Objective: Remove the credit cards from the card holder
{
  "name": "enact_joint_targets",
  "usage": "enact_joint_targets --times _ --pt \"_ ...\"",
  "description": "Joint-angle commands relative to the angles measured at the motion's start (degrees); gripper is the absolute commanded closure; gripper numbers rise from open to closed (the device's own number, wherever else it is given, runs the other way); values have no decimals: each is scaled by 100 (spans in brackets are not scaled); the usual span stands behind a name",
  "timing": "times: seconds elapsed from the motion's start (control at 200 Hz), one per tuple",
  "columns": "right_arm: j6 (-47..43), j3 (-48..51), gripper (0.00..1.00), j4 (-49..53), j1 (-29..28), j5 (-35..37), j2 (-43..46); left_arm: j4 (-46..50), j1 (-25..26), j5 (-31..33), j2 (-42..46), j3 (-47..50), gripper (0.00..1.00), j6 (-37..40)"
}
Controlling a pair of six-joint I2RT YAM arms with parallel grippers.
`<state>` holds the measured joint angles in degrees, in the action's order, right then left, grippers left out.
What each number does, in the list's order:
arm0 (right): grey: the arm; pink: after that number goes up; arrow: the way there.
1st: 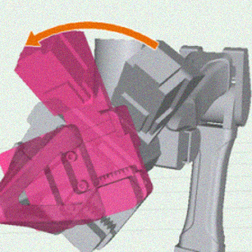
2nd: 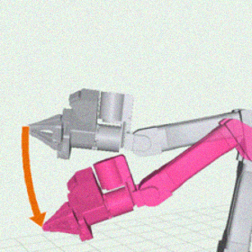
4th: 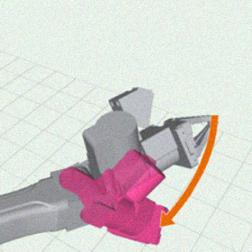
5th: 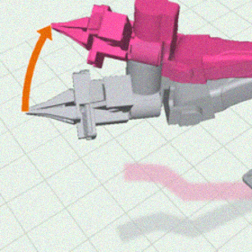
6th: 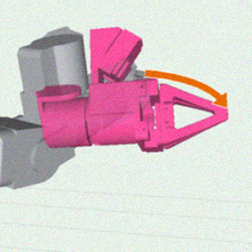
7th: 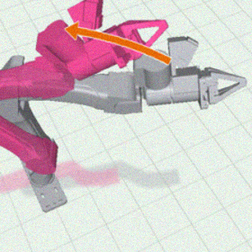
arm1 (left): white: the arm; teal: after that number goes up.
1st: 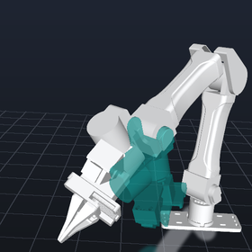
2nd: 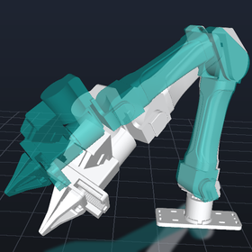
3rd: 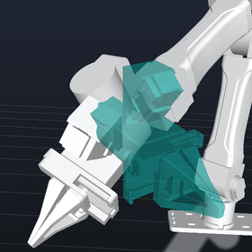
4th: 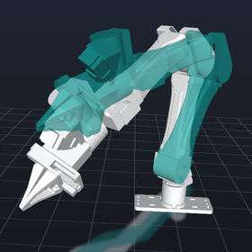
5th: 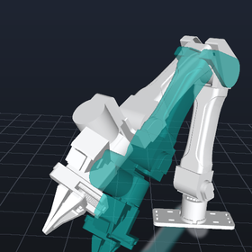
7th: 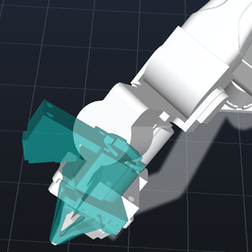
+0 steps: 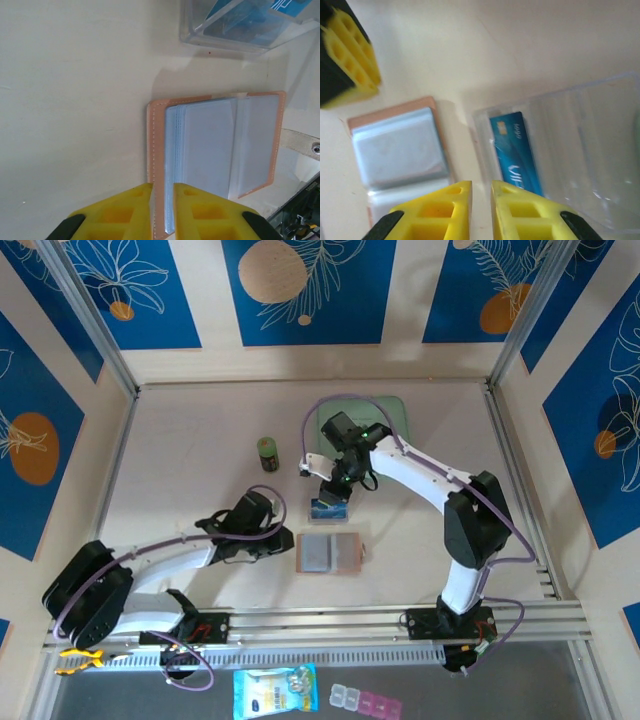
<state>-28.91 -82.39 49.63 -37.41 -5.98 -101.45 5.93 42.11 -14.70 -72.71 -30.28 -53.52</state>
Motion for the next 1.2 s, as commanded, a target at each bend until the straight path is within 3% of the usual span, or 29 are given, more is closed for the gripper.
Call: enact_joint_targets --times 0.0,0.305,0.56,0.625,0.775,0.97,1.035,1.195 --pt "1544 476 82 -678 -53 -627 331 -211 -3 -221 -156 -145 84 -6" --pt "4738 1726 82 -1778 -423 -391 893 -467 134 -355 -522 -206 87 -104" --pt "6626 2784 86 -2548 -460 -692 1384 -425 223 -406 -730 -248 89 -106" --pt "6862 2903 85 -2674 -473 -997 1409 -287 219 -393 -803 -291 89 -64" --pt "7092 2908 84 -2454 -703 -798 1420 -242 228 -435 -903 -329 89 -56" --pt "7527 3106 70 -2787 -851 -918 1335 -165 234 -415 -1029 -376 89 -45" --pt "7645 3107 57 -2844 -908 -897 1267 -130 241 -404 -1066 -386 89 -45" --pt "7837 3076 54 -2951 -1061 -884 1048 63 244 -299 -1135 -399 89 -45"
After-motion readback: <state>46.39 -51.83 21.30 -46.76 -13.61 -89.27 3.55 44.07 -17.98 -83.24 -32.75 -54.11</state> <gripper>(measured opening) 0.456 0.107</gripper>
